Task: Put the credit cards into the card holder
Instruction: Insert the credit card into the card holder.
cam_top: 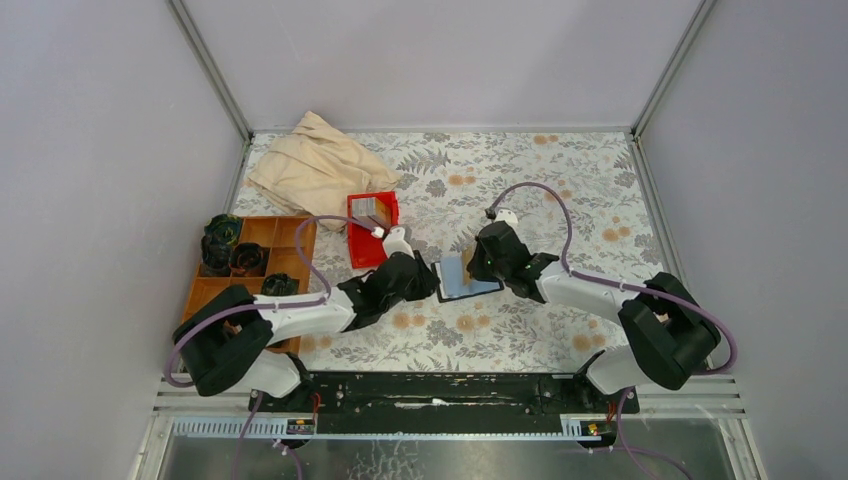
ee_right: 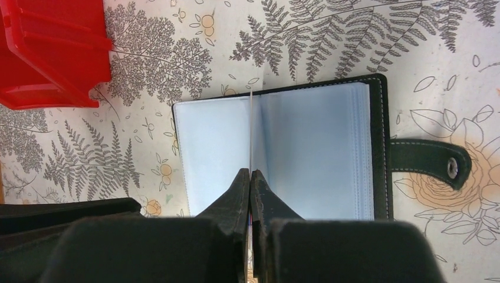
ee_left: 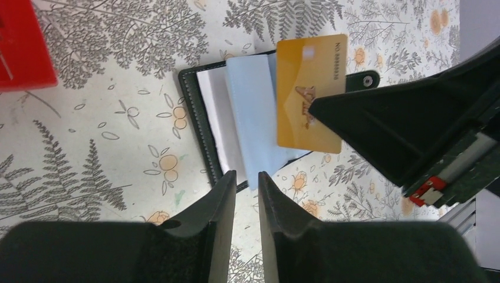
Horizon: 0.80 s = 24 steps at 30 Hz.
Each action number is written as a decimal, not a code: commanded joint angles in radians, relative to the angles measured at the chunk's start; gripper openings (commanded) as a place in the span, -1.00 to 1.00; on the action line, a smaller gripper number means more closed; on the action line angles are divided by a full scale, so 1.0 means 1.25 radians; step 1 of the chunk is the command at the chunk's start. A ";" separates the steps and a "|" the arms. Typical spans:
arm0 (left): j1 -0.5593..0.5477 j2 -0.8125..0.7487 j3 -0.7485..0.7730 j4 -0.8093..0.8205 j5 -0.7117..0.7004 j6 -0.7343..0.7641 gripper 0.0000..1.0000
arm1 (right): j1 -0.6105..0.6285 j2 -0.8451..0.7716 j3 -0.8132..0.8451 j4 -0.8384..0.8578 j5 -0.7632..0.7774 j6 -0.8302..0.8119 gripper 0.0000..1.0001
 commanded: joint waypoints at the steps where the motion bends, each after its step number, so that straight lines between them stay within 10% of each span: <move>1: -0.006 0.026 0.049 -0.003 -0.013 0.026 -0.45 | 0.019 0.012 0.035 0.038 -0.009 -0.003 -1.00; 24: -0.006 0.143 0.113 0.024 0.011 0.019 -0.45 | 0.039 0.042 0.026 0.065 -0.008 0.004 -1.00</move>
